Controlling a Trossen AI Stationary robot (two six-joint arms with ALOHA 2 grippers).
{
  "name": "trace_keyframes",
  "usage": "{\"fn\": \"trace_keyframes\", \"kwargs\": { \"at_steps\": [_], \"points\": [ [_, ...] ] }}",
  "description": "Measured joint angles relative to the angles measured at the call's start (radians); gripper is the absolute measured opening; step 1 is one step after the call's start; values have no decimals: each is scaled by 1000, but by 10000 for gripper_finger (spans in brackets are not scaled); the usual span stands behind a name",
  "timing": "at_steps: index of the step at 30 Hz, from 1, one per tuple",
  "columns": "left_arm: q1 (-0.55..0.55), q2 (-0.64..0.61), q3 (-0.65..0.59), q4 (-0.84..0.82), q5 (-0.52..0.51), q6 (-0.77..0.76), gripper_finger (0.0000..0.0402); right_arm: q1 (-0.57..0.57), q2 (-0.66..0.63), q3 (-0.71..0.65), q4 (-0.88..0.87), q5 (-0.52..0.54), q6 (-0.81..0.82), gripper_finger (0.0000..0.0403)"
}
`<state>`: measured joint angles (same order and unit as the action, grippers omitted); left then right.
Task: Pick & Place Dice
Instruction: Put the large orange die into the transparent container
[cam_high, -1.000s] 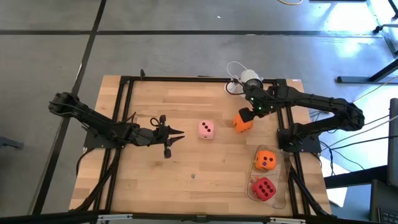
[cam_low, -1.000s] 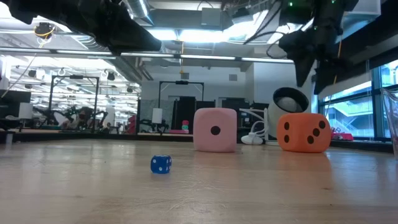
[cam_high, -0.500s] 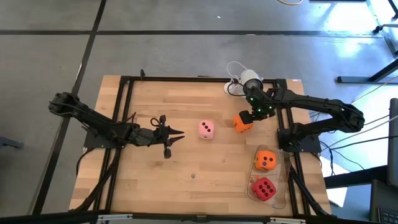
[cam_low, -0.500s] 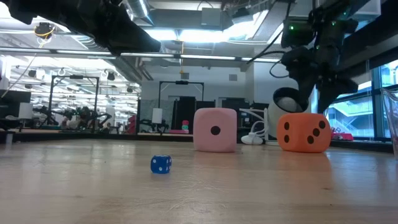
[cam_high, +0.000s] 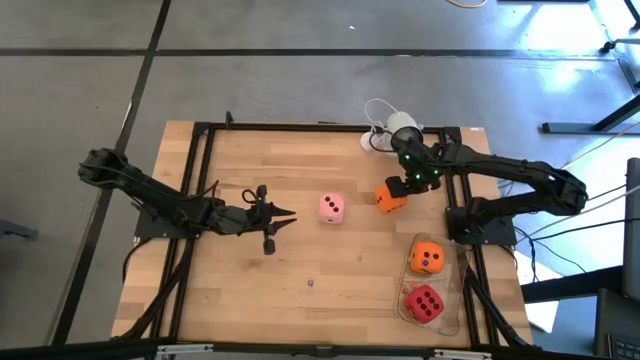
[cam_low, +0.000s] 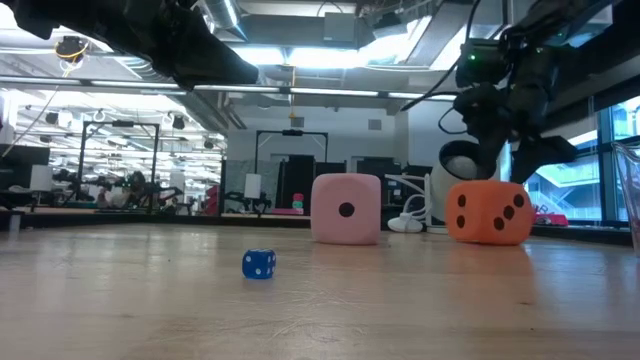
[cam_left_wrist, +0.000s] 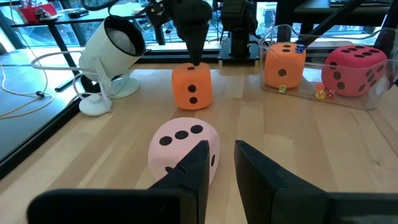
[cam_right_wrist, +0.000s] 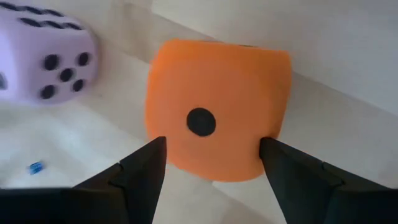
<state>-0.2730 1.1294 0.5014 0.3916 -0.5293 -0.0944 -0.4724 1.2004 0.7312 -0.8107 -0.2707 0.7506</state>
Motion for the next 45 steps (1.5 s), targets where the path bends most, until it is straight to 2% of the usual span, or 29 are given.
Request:
{"fn": "trace_keyframes", "kwargs": {
  "at_steps": [14, 21, 31, 34, 40, 45],
  "points": [
    [0, 0, 0, -1, 0, 1, 67, -29, 5, 45, -26, -59, -16, 263],
    [0, 0, 0, -1, 0, 0, 65, -62, 5, 46, -64, 44, -75, 263],
    [0, 0, 0, -1, 0, 0, 70, -75, 4, 18, -39, 47, -86, 263],
    [0, 0, 0, -1, 0, 0, 67, -75, 0, -24, 10, 25, -64, 263],
    [0, 0, 0, -1, 0, 0, 63, -70, 2, -143, 285, -162, 58, 263],
    [0, 0, 0, -4, 0, 1, 66, -51, 3, -199, 434, -193, 154, 263]
  ]
}}
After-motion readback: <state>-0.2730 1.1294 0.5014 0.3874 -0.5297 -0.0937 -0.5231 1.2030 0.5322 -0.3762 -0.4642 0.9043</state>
